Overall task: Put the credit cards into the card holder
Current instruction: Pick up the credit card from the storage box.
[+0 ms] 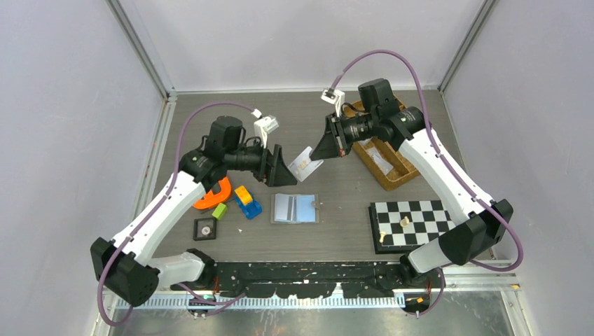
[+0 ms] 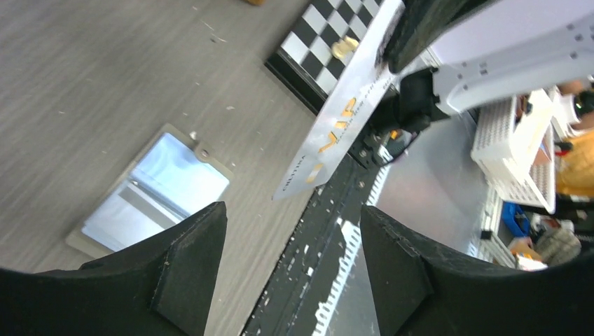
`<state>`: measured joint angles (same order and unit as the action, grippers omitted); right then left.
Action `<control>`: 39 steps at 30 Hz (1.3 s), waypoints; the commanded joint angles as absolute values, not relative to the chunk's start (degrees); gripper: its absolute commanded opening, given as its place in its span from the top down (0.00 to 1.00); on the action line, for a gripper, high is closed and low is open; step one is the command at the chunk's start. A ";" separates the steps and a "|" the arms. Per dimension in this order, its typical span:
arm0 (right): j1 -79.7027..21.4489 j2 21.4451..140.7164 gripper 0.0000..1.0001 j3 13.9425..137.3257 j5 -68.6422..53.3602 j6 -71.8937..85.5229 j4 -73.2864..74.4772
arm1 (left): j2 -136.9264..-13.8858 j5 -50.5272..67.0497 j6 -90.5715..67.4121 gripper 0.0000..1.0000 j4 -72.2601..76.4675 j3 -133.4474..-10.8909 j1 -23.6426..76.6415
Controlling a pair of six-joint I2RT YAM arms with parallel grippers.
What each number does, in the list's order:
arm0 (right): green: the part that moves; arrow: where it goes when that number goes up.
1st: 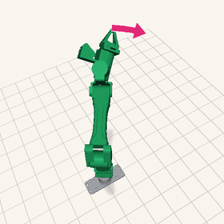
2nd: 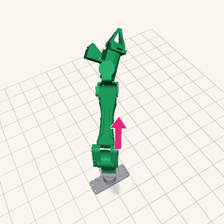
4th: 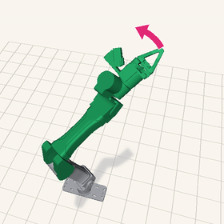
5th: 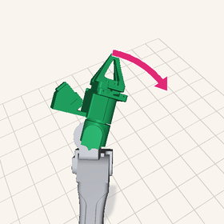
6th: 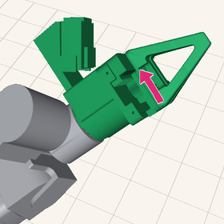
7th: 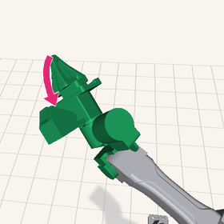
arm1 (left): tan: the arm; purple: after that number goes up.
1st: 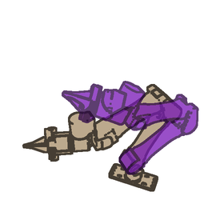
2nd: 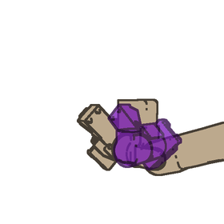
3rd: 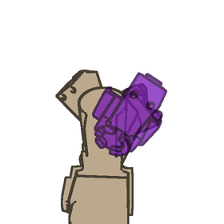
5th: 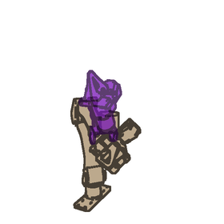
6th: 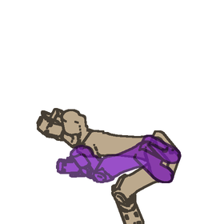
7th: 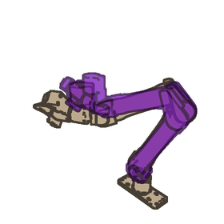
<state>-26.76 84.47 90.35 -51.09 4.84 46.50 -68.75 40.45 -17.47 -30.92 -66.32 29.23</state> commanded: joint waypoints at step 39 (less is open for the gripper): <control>-32.96 70.14 0.44 57.41 -44.94 50.72 -15.15 | -47.60 30.81 -49.29 1.00 13.78 -39.55 29.18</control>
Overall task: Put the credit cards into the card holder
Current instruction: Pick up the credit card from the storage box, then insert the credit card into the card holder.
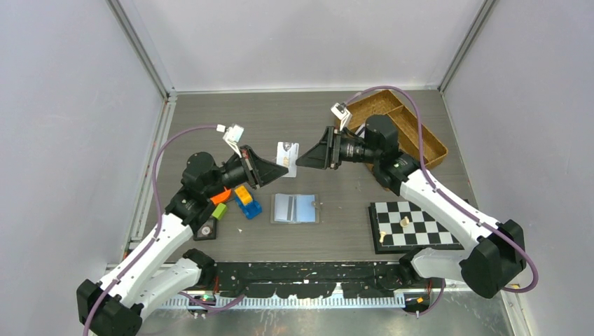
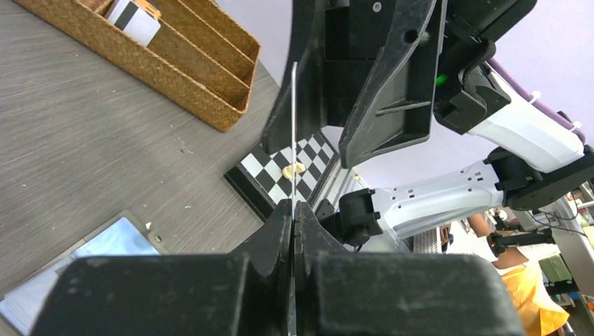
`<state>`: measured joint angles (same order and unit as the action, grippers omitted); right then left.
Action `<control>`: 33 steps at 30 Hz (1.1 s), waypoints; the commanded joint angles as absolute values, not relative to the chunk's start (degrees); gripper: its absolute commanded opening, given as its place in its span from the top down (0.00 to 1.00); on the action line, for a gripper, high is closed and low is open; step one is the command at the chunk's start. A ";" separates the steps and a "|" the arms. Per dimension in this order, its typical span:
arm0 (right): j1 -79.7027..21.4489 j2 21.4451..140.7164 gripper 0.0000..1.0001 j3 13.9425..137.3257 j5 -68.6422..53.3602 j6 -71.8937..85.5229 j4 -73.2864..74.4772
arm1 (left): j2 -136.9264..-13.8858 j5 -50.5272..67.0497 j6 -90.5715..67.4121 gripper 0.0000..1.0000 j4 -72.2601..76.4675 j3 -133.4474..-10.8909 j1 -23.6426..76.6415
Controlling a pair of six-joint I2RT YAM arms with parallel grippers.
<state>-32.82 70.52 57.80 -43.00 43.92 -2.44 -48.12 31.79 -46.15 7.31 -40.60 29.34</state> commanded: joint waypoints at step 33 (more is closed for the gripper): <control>-33.75 73.72 0.56 54.73 -43.40 51.52 -18.40 | -47.17 29.97 -49.60 1.00 13.76 -39.08 29.18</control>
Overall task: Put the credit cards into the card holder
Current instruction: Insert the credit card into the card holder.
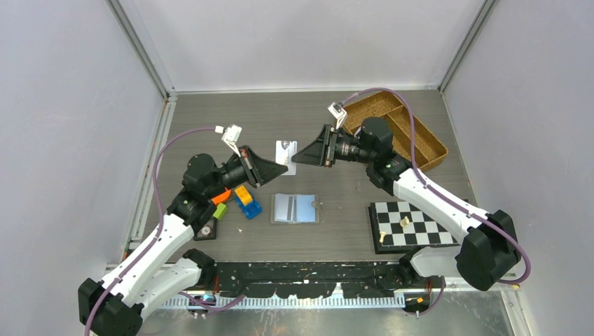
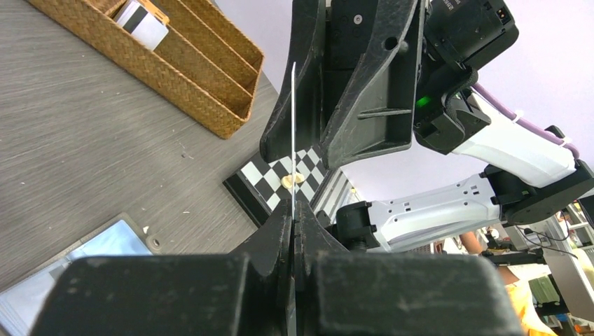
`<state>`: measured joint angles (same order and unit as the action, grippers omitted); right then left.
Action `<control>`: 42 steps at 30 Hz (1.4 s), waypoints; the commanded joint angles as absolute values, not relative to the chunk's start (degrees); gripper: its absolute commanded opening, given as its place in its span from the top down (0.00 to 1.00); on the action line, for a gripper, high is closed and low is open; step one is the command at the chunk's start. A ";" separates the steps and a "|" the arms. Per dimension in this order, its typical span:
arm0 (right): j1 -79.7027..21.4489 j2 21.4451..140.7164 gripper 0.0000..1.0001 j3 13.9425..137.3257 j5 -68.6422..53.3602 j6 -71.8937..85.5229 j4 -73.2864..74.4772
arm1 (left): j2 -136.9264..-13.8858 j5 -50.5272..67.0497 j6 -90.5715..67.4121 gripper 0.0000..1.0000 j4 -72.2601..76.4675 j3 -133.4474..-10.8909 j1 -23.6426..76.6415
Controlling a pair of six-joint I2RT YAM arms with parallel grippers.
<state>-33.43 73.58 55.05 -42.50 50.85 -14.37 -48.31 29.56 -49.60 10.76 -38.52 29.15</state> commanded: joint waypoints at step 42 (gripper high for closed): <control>-35.84 90.58 1.00 42.10 -39.52 44.62 -6.77 | -73.25 18.75 -32.77 0.44 -13.93 -37.77 29.62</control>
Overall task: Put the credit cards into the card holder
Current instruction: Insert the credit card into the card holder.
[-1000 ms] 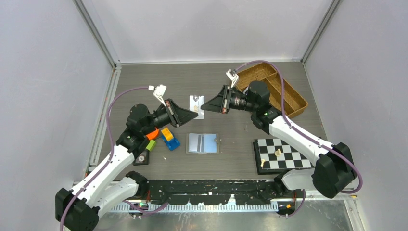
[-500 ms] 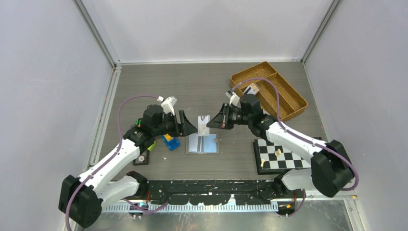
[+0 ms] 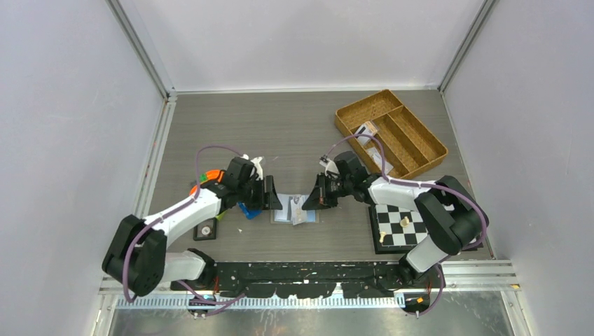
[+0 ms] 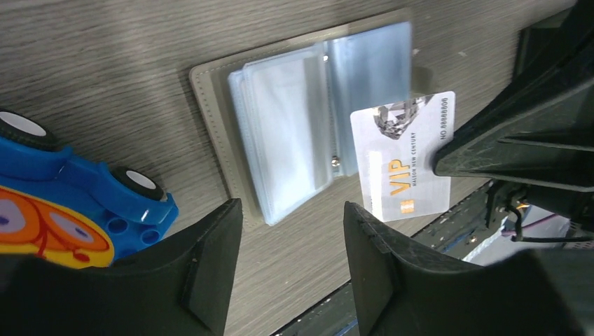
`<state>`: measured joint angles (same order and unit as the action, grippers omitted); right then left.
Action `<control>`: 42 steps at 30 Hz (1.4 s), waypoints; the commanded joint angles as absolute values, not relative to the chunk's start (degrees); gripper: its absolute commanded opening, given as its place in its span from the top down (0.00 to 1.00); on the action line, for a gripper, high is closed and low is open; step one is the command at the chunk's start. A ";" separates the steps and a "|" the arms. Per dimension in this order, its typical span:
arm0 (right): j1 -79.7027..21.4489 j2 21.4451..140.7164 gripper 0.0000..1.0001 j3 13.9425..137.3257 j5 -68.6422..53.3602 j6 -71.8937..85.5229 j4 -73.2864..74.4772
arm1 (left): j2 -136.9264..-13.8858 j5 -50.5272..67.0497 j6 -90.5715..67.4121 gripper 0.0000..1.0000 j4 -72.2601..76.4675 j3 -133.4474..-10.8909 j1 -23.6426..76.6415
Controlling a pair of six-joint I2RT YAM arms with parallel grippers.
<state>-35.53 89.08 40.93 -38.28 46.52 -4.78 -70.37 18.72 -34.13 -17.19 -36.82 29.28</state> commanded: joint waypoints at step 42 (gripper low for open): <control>-35.67 98.23 0.99 42.85 -32.00 47.26 -9.06 | -83.16 12.47 -30.03 0.67 -15.62 -39.42 29.77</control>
